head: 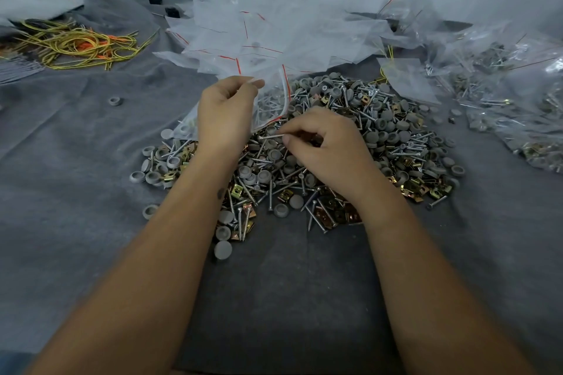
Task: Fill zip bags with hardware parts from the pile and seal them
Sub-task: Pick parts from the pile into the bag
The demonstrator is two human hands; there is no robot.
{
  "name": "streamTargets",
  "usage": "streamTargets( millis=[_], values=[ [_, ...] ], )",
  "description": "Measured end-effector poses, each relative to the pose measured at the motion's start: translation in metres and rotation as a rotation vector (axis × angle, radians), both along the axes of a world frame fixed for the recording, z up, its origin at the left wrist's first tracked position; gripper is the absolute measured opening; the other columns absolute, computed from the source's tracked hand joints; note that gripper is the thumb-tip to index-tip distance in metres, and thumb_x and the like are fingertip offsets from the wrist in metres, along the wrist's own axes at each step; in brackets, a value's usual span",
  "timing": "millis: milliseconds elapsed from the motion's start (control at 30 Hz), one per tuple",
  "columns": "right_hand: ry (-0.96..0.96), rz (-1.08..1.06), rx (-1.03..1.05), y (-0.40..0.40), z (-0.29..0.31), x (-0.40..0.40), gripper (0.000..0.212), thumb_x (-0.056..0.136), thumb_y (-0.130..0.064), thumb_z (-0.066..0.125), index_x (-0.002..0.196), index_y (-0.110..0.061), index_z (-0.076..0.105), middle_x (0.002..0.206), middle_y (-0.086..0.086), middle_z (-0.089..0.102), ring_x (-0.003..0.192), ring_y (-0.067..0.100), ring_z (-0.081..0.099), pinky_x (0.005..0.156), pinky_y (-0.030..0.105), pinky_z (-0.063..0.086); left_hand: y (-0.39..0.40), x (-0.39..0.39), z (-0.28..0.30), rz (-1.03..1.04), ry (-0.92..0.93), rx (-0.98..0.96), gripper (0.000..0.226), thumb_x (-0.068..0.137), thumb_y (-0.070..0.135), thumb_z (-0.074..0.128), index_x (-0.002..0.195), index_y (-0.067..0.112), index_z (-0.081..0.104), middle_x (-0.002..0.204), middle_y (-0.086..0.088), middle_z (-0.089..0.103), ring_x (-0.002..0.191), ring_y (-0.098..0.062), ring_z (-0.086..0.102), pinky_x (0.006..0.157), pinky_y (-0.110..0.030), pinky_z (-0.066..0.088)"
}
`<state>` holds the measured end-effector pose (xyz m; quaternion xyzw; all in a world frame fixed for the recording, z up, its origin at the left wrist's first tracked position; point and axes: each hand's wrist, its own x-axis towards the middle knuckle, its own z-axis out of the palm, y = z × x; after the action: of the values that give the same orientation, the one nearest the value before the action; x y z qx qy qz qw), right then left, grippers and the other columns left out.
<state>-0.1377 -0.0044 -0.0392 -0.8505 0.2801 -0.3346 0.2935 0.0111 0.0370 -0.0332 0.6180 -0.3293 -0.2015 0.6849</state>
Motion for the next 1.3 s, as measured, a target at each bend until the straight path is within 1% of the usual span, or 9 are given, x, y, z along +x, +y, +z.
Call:
streamTargets(
  millis=[233, 333, 433, 567, 733, 900, 1067, 1167, 1300],
  values=[
    [-0.211, -0.132, -0.015, 0.000, 0.005, -0.003, 0.018, 0.085, -0.013, 0.068, 0.098, -0.023, 0.076, 0.092, -0.003, 0.067, 0.087, 0.006, 0.062, 0.080, 0.025, 0.052, 0.000, -0.004, 0.001, -0.020, -0.096, 0.069, 0.022, 0.091, 0.014, 0.054, 0.086, 0.026, 0.072, 0.073, 0.000, 0.065, 0.055, -0.012, 0.048, 0.055, -0.024, 0.041],
    [-0.144, -0.235, -0.072, -0.002, 0.005, -0.005, 0.018, 0.087, -0.019, 0.065, 0.101, -0.025, 0.075, 0.092, -0.006, 0.065, 0.086, 0.007, 0.060, 0.080, 0.031, 0.052, 0.000, -0.011, -0.001, -0.108, -0.195, 0.111, 0.019, 0.092, 0.014, 0.056, 0.087, 0.022, 0.072, 0.077, -0.006, 0.072, 0.061, -0.019, 0.064, 0.058, -0.027, 0.054],
    [0.027, -0.260, -0.166, -0.001, 0.003, -0.005, 0.018, 0.091, -0.025, 0.060, 0.103, -0.026, 0.074, 0.090, -0.005, 0.065, 0.083, 0.013, 0.059, 0.071, 0.035, 0.052, 0.001, -0.016, 0.000, -0.200, -0.281, 0.106, 0.017, 0.094, 0.014, 0.057, 0.090, 0.021, 0.072, 0.073, -0.019, 0.068, 0.062, -0.018, 0.054, 0.060, -0.029, 0.043],
    [0.157, -0.312, -0.297, -0.001, 0.000, -0.006, 0.020, 0.093, -0.029, 0.056, 0.106, -0.029, 0.072, 0.074, -0.002, 0.065, 0.067, 0.018, 0.057, 0.053, 0.029, 0.042, 0.005, -0.021, 0.003, -0.316, -0.297, 0.074, 0.020, 0.094, 0.009, 0.058, 0.087, 0.021, 0.072, 0.047, 0.010, 0.052, 0.042, -0.001, 0.039, 0.046, -0.015, 0.033],
    [0.147, -0.378, -0.390, -0.003, -0.002, -0.006, 0.022, 0.095, -0.038, 0.056, 0.111, -0.035, 0.071, 0.063, -0.005, 0.054, 0.061, 0.020, 0.051, 0.046, 0.023, 0.025, 0.010, -0.025, 0.009, -0.420, -0.245, -0.023, 0.018, 0.093, 0.006, 0.057, 0.095, 0.013, 0.073, 0.080, -0.035, 0.065, 0.065, -0.030, 0.057, 0.065, -0.035, 0.044],
    [0.141, -0.402, -0.421, -0.008, -0.004, -0.005, 0.026, 0.091, -0.041, 0.063, 0.115, -0.034, 0.070, 0.086, 0.000, 0.043, 0.085, 0.017, 0.044, 0.054, 0.027, 0.033, 0.009, -0.022, 0.007, -0.379, -0.186, -0.055, 0.022, 0.096, 0.004, 0.053, 0.094, 0.012, 0.073, 0.042, 0.003, 0.051, 0.033, -0.015, 0.042, 0.038, -0.022, 0.034],
    [-0.174, -0.356, -0.284, -0.007, 0.001, -0.004, 0.023, 0.093, -0.028, 0.062, 0.113, -0.024, 0.072, 0.094, -0.006, 0.044, 0.082, 0.008, 0.046, 0.063, 0.023, 0.046, 0.004, -0.024, 0.007, -0.208, -0.057, -0.070, 0.020, 0.097, 0.000, 0.050, 0.100, 0.003, 0.070, 0.047, 0.017, 0.057, 0.044, 0.005, 0.052, 0.045, -0.008, 0.040],
    [-0.351, -0.486, -0.260, -0.009, 0.007, -0.009, 0.024, 0.094, -0.019, 0.054, 0.111, -0.020, 0.071, 0.098, -0.005, 0.046, 0.073, 0.007, 0.049, 0.062, 0.015, 0.042, 0.003, -0.019, 0.008, -0.119, -0.006, -0.075, 0.021, 0.097, 0.008, 0.053, 0.094, 0.013, 0.073, 0.049, 0.019, 0.055, 0.047, 0.002, 0.046, 0.049, -0.014, 0.037],
    [-0.360, -0.643, -0.158, -0.015, 0.009, -0.016, 0.025, 0.095, -0.014, 0.048, 0.108, -0.021, 0.068, 0.102, -0.002, 0.051, 0.071, 0.010, 0.053, 0.063, 0.027, 0.048, 0.002, -0.011, 0.007, -0.036, 0.024, -0.120, 0.025, 0.096, 0.013, 0.054, 0.088, 0.024, 0.074, 0.050, 0.016, 0.051, 0.048, -0.007, 0.033, 0.049, -0.022, 0.029]
  ],
)
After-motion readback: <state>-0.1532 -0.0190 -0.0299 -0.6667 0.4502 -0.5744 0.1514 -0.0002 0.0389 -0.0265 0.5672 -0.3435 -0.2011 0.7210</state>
